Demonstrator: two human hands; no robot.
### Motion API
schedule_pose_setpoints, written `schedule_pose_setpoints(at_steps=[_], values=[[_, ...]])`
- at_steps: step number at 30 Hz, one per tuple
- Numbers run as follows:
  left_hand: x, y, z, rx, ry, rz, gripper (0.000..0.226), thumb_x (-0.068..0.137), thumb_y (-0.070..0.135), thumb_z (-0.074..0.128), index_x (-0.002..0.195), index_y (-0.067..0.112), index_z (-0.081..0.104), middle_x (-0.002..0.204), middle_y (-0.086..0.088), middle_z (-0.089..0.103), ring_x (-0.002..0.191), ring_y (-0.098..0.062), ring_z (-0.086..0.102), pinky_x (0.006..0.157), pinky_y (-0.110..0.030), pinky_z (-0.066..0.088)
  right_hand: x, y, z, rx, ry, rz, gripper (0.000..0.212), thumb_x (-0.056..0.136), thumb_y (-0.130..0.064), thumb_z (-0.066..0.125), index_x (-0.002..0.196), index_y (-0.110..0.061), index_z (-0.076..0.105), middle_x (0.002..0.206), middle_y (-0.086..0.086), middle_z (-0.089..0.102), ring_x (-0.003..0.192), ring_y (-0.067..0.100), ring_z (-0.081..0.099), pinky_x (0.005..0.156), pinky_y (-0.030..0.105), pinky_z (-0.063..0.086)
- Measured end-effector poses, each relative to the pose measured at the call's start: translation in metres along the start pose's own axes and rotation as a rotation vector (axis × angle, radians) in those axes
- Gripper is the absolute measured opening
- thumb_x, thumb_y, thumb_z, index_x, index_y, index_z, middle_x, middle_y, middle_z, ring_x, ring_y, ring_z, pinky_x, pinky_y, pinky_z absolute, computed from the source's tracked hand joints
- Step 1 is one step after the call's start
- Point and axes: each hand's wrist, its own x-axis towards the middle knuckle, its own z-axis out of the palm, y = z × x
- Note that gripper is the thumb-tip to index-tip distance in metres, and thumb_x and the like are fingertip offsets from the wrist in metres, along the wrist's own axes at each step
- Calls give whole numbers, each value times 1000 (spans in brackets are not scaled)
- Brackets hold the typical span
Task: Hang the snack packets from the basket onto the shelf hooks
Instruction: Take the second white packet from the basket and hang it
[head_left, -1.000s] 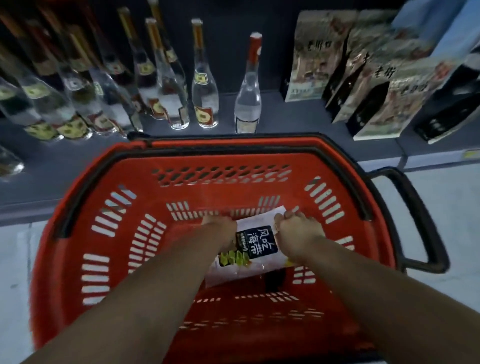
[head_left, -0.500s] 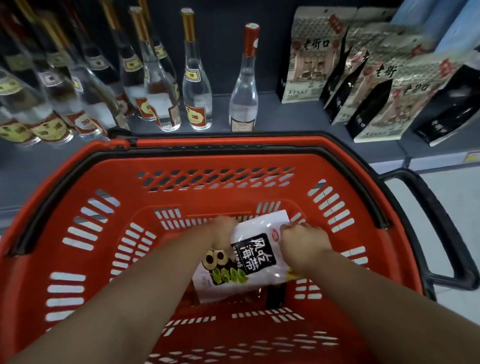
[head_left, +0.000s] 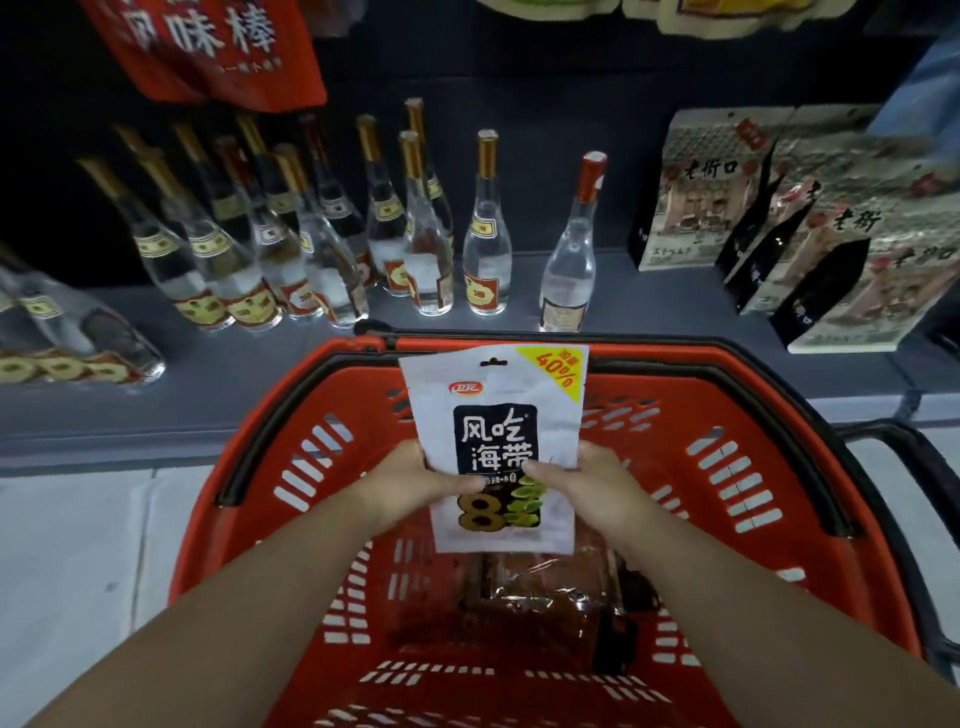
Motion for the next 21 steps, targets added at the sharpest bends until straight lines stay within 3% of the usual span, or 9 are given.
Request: schedule_pose_setpoints(at_steps=[2,5,7,11,13,16,18,21], values=[[-7,3,-6,-21,33,27,29,80,11,73,105,25,70,108,1,74,103,-18,69,92,-36,52,0,-4,1,37,40,5,19,82,-19,73,99,-13,66,100,-1,71,77,2,62,63,12,48],[-16,14,-14,-23,84,92,20,89,10,64,105,20,70,102,-1,75,96,-20,71,78,-32,58,0,0,-2,56,66,-16,22,82,-10,72,103,-4,69,98,5,70,70,1,62,54,6,49],[-24,26,-14,-18,99,114,19,89,10,63,105,18,71,99,1,76,91,-17,72,69,-23,57,-5,-4,-4,45,69,-38,23,82,-12,72,104,-5,70,97,3,71,72,0,64,53,5,48],[-49,71,-13,-56,159,174,25,88,7,64,112,11,70,104,-3,75,93,-18,72,72,-23,57,-30,-41,-12,58,48,-74,24,82,-23,72,105,-17,71,97,-5,73,77,-2,68,56,8,49],[-77,115,-17,-99,187,177,24,87,8,65,111,9,70,104,-6,75,92,-20,72,74,-26,58,-59,-85,-21,53,42,-96,21,84,-25,70,104,-22,71,91,-11,72,73,-6,67,54,5,47],[-129,193,-25,-172,220,169,24,86,13,67,109,7,71,102,-11,75,93,-27,72,81,-37,58,-111,-166,-38,32,24,-137,17,86,-27,67,102,-26,71,97,-12,72,82,-1,68,61,8,50],[-166,250,-33,-197,214,165,24,87,13,66,109,6,70,104,-14,74,93,-31,72,84,-43,57,-149,-227,-49,22,23,-159,15,87,-28,66,102,-26,70,91,-15,69,80,-1,65,56,7,48],[-222,350,-45,-209,242,202,18,88,8,64,105,6,71,99,-11,75,83,-23,74,69,-34,60,-210,-325,-64,15,25,-197,13,88,-30,65,100,-27,69,92,-11,70,74,3,63,54,9,48]])
